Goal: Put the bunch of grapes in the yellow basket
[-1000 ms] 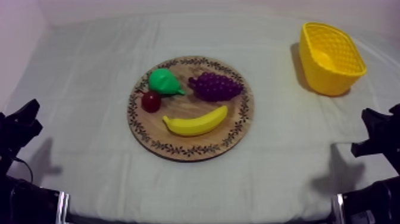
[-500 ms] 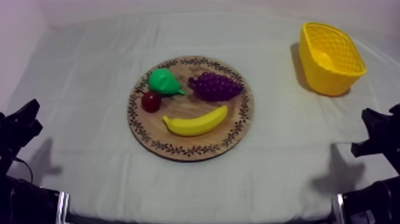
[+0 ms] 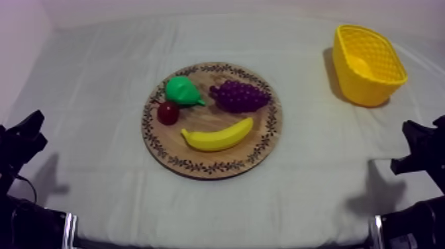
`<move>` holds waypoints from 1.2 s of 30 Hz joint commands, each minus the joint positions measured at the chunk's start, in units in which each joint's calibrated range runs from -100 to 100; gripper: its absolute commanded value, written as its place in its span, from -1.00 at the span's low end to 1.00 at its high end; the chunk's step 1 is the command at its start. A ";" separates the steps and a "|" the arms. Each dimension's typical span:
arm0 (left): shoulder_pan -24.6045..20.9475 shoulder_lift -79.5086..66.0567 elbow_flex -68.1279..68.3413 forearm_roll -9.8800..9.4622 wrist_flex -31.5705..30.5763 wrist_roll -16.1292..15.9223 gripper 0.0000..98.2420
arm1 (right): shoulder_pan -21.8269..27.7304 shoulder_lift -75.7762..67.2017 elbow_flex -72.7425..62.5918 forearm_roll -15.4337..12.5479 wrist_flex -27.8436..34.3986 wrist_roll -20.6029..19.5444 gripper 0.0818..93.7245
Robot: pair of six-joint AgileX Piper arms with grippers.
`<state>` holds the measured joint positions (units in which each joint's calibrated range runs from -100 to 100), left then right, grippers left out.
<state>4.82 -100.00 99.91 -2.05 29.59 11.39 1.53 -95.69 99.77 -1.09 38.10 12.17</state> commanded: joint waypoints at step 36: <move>0.00 0.00 -0.02 -0.02 -0.01 0.01 -1.00 | -1.68 1.81 -1.15 0.21 -1.64 -0.15 -0.99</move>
<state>4.82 -100.00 99.91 -2.05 29.59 11.39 -0.06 -94.26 99.00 -1.02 36.75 11.90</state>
